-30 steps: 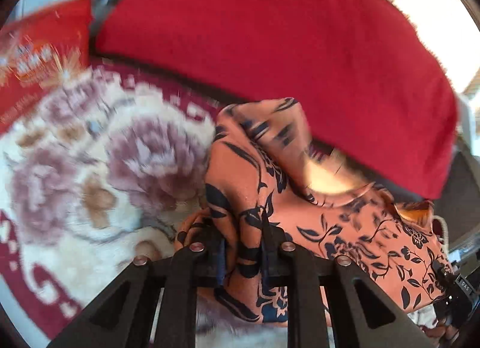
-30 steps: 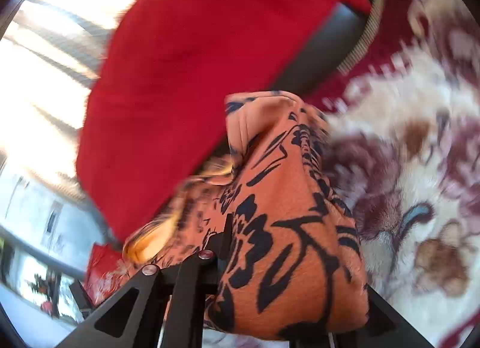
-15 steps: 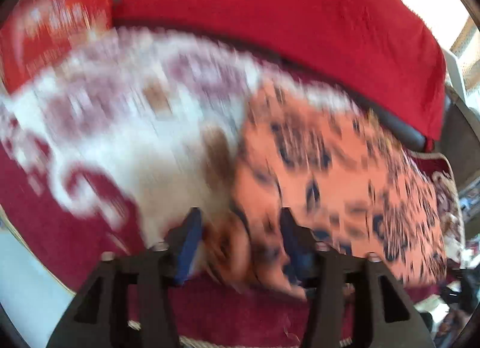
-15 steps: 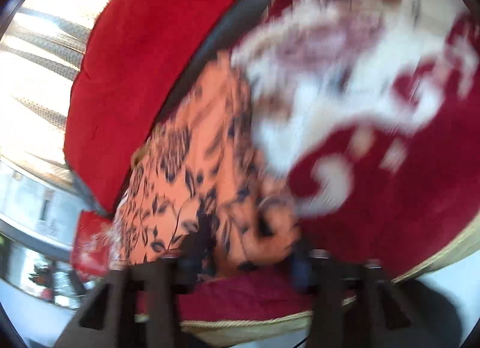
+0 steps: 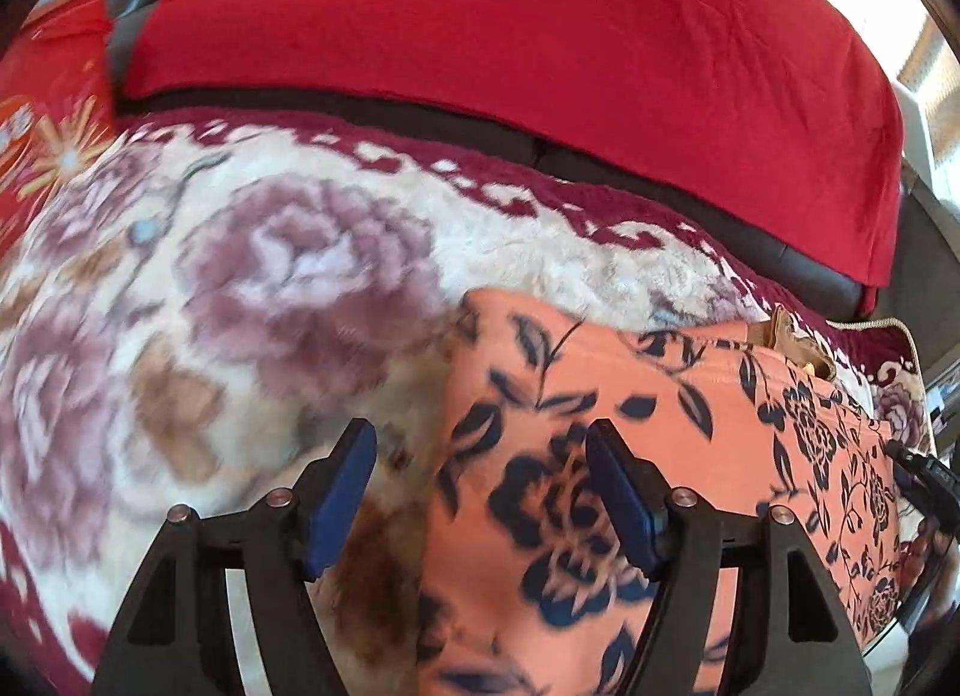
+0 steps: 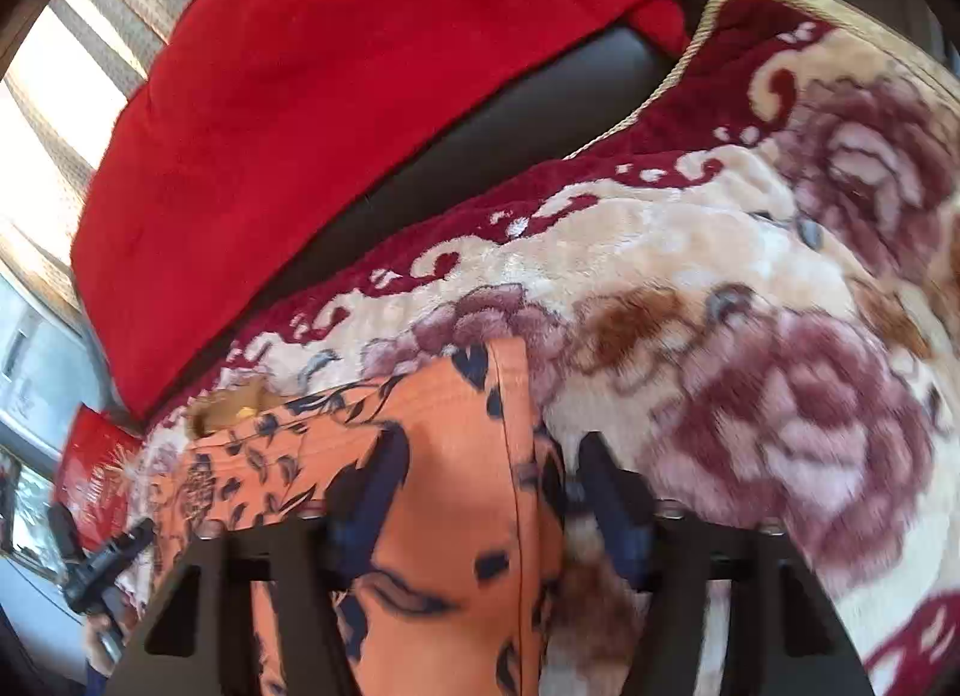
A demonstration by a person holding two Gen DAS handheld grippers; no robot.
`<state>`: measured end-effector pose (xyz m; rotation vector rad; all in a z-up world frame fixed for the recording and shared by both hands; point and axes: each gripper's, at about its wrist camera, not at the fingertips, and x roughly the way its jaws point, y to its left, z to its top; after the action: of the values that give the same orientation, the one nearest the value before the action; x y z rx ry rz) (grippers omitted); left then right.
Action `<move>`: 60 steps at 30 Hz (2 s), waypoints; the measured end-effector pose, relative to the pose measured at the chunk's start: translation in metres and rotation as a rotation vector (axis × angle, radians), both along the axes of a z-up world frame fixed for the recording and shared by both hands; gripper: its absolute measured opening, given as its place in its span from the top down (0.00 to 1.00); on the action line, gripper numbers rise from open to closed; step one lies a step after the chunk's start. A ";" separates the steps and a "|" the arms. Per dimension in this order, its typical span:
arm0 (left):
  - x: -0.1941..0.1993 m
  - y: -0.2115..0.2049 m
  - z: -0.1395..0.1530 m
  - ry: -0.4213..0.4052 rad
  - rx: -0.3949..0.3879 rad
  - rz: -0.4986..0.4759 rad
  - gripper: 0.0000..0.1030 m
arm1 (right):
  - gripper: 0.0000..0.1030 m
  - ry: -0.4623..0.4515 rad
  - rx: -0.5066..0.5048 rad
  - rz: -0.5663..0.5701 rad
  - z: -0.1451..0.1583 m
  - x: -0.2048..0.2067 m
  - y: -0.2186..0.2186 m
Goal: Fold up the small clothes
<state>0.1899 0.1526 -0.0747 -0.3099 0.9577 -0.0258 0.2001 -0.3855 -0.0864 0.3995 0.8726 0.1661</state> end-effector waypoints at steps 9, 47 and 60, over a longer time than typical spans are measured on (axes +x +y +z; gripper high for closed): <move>0.019 -0.001 0.014 -0.074 0.045 -0.002 0.97 | 0.92 -0.136 -0.263 0.006 0.044 -0.005 0.021; -0.107 -0.191 -0.010 0.036 0.233 -0.116 0.07 | 0.25 -0.088 0.672 0.082 -0.050 -0.148 -0.003; -0.107 -0.207 0.021 -0.034 0.272 -0.111 0.07 | 0.25 -0.077 0.761 0.115 -0.062 -0.162 -0.024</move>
<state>0.0824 -0.0543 -0.0535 -0.0052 0.9309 -0.0025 0.0382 -0.4093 -0.1480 1.0435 0.7324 0.6239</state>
